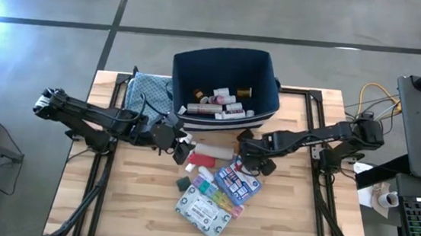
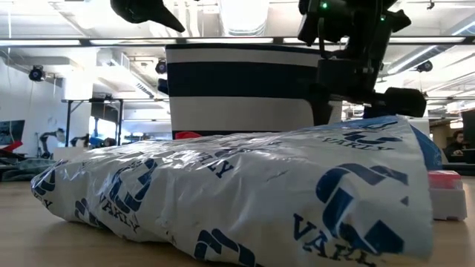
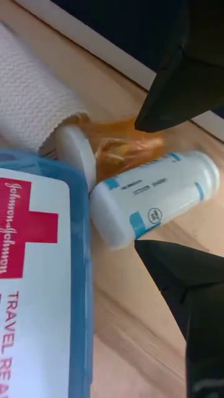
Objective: Pick & place medical supplies in basket/bin
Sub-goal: Put the blue pill bottle into the blue bin
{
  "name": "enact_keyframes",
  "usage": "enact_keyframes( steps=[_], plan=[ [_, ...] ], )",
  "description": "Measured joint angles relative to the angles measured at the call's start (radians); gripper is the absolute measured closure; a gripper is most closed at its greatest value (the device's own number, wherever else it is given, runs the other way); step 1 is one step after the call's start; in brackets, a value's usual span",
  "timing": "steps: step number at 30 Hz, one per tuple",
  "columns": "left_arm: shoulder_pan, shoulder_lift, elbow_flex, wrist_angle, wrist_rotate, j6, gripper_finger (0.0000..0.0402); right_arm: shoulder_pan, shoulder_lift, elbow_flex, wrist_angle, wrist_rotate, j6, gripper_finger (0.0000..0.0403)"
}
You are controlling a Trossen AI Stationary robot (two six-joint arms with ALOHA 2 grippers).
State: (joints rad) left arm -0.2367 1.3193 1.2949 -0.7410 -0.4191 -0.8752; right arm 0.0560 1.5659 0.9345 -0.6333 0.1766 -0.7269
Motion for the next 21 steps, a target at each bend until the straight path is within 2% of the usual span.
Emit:
enact_keyframes(
  steps=[4, 8, 17, 21],
  plan=[
    [0.000, 0.000, 0.000, 0.004, 0.000, -0.002, 0.0132, -0.018, 0.024, -0.001, 0.003, -0.011, 0.012, 0.0117],
    [0.000, 0.000, 0.000, 0.007, 0.000, -0.007, 0.0132, -0.049, 0.067, -0.004, 0.004, -0.077, 0.068, 0.0117],
    [0.000, 0.000, 0.000, 0.007, 0.000, -0.029, 0.0132, -0.061, 0.121, -0.011, -0.015, -0.076, 0.255, 0.0118],
    [0.000, 0.000, 0.000, 0.008, 0.000, -0.029, 0.0132, -0.061, 0.130, -0.013, -0.027, -0.075, 0.353, 0.0131]
  ],
)
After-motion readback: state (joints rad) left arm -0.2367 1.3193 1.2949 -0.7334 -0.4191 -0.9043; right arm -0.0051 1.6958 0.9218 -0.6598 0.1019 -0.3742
